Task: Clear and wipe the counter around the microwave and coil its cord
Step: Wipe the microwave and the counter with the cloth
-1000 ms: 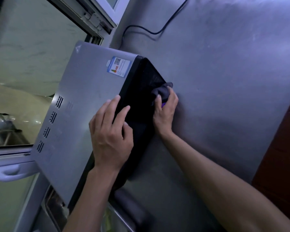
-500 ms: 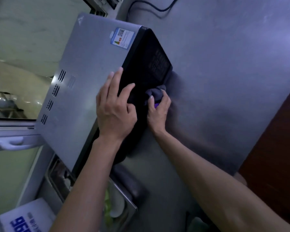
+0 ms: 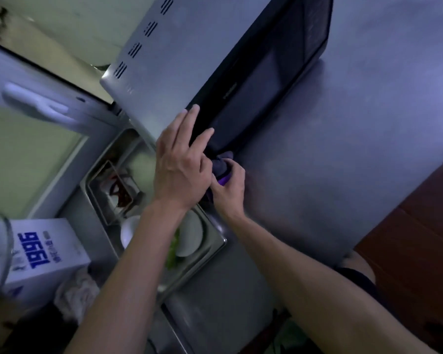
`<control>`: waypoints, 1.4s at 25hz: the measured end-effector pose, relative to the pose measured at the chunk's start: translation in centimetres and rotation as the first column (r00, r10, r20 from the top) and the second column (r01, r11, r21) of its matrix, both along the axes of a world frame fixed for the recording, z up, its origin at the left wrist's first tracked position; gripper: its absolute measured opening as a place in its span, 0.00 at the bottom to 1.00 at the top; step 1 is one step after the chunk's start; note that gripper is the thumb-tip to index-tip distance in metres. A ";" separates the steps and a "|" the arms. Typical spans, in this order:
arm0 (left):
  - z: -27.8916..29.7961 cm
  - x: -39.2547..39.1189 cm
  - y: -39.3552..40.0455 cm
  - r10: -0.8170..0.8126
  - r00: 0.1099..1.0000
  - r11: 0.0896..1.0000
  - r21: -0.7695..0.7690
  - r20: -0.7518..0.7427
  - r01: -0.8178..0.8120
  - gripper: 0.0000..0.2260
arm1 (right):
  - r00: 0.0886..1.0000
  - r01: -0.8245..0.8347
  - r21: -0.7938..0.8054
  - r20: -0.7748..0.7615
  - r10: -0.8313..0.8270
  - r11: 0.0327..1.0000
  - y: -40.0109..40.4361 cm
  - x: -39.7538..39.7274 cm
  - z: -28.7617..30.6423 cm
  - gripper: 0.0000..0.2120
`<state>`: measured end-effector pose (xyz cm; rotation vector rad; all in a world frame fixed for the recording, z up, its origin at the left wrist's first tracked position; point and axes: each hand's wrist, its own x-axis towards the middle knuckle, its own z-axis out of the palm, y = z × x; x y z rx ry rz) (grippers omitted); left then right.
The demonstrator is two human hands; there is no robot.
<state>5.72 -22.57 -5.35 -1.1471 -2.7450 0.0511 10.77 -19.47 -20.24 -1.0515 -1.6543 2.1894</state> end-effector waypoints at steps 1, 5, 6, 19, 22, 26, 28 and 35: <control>-0.2 0.8 -1.6 0.013 1.000 1.000 0.019 0.000 -0.013 0.22 | 0.999 -0.034 0.039 -0.007 0.035 0.999 -0.5 0.8 -0.1 0.23; -1.7 3.8 -6.3 0.050 0.999 0.992 0.114 0.021 -0.052 0.21 | 0.990 -0.138 0.248 0.008 0.140 0.959 -1.0 4.1 -0.8 0.23; -2.2 4.7 -7.1 0.057 0.998 0.987 0.147 0.034 -0.062 0.21 | 0.986 -0.161 0.297 0.017 0.164 0.941 -0.9 5.1 -0.8 0.23; -7.4 13.3 -1.7 -0.046 0.929 0.974 0.223 0.367 -0.039 0.18 | 0.849 -0.526 0.604 0.334 0.409 0.599 10.9 18.6 -1.2 0.25; -8.4 14.7 0.5 -0.031 0.908 0.980 0.190 0.418 -0.054 0.18 | 0.835 -0.546 0.631 0.358 0.418 0.551 13.5 20.6 -1.2 0.26; -9.2 17.0 4.6 -0.019 0.888 0.988 0.146 0.460 -0.054 0.18 | 0.817 -0.561 0.696 0.379 0.434 0.448 17.3 23.2 -1.7 0.26; -9.1 17.9 6.5 -0.019 0.881 0.988 0.145 0.472 -0.057 0.18 | 0.805 -0.571 0.717 0.393 0.445 0.399 19.4 24.3 -2.0 0.25; -8.2 19.7 13.2 0.004 0.882 0.990 0.124 0.472 -0.071 0.17 | 0.808 -0.583 0.714 0.459 0.370 0.386 27.9 27.2 -3.1 0.24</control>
